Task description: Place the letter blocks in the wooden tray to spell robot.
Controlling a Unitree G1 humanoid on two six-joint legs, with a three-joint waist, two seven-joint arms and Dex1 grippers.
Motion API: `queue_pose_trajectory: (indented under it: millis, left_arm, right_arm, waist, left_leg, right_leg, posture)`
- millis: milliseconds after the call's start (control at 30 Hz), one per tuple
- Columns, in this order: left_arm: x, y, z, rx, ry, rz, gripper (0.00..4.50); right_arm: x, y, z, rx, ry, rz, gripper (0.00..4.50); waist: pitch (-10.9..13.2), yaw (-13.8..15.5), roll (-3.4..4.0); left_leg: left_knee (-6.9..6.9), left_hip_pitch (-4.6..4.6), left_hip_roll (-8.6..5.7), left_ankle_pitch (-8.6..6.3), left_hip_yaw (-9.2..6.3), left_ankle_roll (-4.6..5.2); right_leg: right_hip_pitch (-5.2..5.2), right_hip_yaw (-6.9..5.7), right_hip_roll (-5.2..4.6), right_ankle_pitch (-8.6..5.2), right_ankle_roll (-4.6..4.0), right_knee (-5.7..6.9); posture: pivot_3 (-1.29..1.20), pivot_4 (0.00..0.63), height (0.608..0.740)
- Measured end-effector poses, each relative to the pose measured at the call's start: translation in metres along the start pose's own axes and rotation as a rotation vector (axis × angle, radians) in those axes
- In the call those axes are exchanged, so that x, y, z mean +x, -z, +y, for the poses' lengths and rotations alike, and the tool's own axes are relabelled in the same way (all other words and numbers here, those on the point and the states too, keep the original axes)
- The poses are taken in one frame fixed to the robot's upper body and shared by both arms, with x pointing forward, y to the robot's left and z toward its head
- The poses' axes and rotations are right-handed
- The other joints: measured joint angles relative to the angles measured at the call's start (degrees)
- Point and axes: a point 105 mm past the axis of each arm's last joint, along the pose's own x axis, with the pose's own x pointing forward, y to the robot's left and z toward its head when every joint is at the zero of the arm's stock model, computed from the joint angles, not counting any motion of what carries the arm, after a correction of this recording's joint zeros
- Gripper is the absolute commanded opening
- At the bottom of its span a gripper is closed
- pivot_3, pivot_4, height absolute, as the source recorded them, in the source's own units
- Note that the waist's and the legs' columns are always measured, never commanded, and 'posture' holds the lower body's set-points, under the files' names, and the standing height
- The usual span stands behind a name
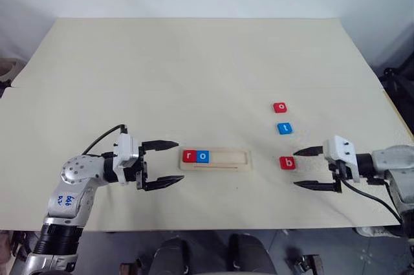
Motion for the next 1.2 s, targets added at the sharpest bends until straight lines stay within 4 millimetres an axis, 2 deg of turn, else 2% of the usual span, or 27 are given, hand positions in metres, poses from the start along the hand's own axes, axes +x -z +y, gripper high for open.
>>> queue_pose_trajectory:
  millis: [167,200,300,500,533,700,733,867,967,1067,1200]
  left_arm:
    - [-0.001,-0.002,-0.004,0.006,-0.006,0.002,4.50]
    - [-0.001,-0.002,-0.005,0.003,-0.007,0.003,4.50]
    - [0.000,-0.005,-0.007,0.012,0.003,-0.001,4.50]
    - [0.001,-0.008,-0.008,0.015,0.014,-0.016,4.50]
    - [0.001,-0.008,-0.008,0.016,0.015,-0.016,4.50]
    - [0.002,-0.010,-0.006,0.030,0.018,-0.020,4.50]
    - [0.002,-0.011,-0.006,0.036,0.018,-0.022,4.50]
    - [0.002,-0.016,-0.003,0.073,0.020,-0.030,4.50]
    - [0.000,-0.011,-0.001,0.057,0.008,-0.023,4.50]
    - [-0.001,-0.006,-0.003,0.044,0.001,-0.015,4.50]
    - [-0.003,-0.001,-0.005,0.026,-0.012,-0.006,4.50]
  right_arm:
    - [0.006,0.001,-0.007,-0.012,-0.016,0.025,4.48]
    - [0.007,0.001,-0.008,-0.017,-0.020,0.027,4.31]
    - [0.008,0.000,-0.011,-0.016,-0.021,0.021,3.61]
    - [0.013,-0.002,-0.010,-0.016,-0.040,0.006,1.56]
    - [0.013,-0.002,-0.010,-0.017,-0.040,0.003,1.46]
    - [0.019,-0.011,-0.009,0.004,-0.045,-0.025,1.47]
    - [0.024,-0.020,-0.009,0.017,-0.055,-0.052,1.47]
    - [0.041,-0.081,-0.015,0.000,-0.077,-0.169,1.47]
    - [0.060,-0.112,-0.007,-0.012,-0.120,-0.199,1.47]
    - [0.085,-0.121,0.006,0.017,-0.177,-0.186,1.47]
    - [0.107,-0.131,0.012,-0.018,-0.204,-0.154,1.47]
  waist:
    - [0.00,0.53,0.00]
    - [0.00,0.56,0.00]
    - [0.00,0.57,0.00]
    - [0.00,0.57,0.00]
    - [0.00,0.56,0.00]
    - [0.00,0.47,0.00]
    - [0.00,0.37,0.02]
    - [0.02,0.27,0.05]
    - [0.01,0.54,0.03]
    - [0.01,0.81,0.03]
    - [0.01,0.61,0.03]
  left_leg:
    - [0.01,0.00,0.01,0.00,0.02,0.00]
    - [0.02,0.01,0.01,0.00,0.02,0.00]
    - [0.03,0.01,0.01,0.00,0.02,0.00]
    - [0.03,0.02,0.02,0.00,0.02,0.00]
    - [0.03,0.02,0.02,0.00,0.02,0.00]
    - [0.03,0.02,0.03,0.00,0.04,0.00]
    - [0.03,0.01,0.04,0.01,0.05,-0.01]
    - [0.03,-0.01,0.04,0.01,0.04,-0.02]
    - [0.03,-0.03,0.04,0.01,0.03,-0.02]
    - [0.04,-0.12,-0.01,0.00,0.00,-0.01]
    - [0.04,-0.14,-0.02,0.00,0.02,0.00]
  right_leg:
    - [0.01,0.01,0.01,0.00,0.00,0.00]
    - [0.01,0.00,0.01,0.00,0.00,0.00]
    - [0.01,0.00,0.01,0.00,-0.01,0.00]
    - [0.01,0.00,0.02,0.01,-0.01,0.02]
    - [0.01,0.00,0.03,0.00,-0.01,0.02]
    - [-0.02,0.01,0.03,0.01,-0.01,0.05]
    - [-0.05,0.04,0.03,0.01,-0.02,0.09]
    - [-0.15,0.06,0.01,0.01,-0.06,0.34]
    - [-0.14,0.04,0.01,0.01,-0.06,0.31]
    - [-0.17,0.01,-0.05,0.01,-0.06,0.29]
    - [-0.21,0.00,-0.05,0.01,-0.05,0.30]
  posture:
    - [0.00,0.150,0.740]
    - [0.00,0.150,0.740]
    - [0.00,0.150,0.740]
    - [0.00,0.150,0.740]
    - [0.00,0.150,0.740]
    - [0.00,0.150,0.740]
    - [0.00,0.150,0.740]
    - [0.00,0.150,0.740]
    - [0.00,0.150,0.740]
    - [0.00,0.150,0.740]
    - [0.00,0.150,0.740]
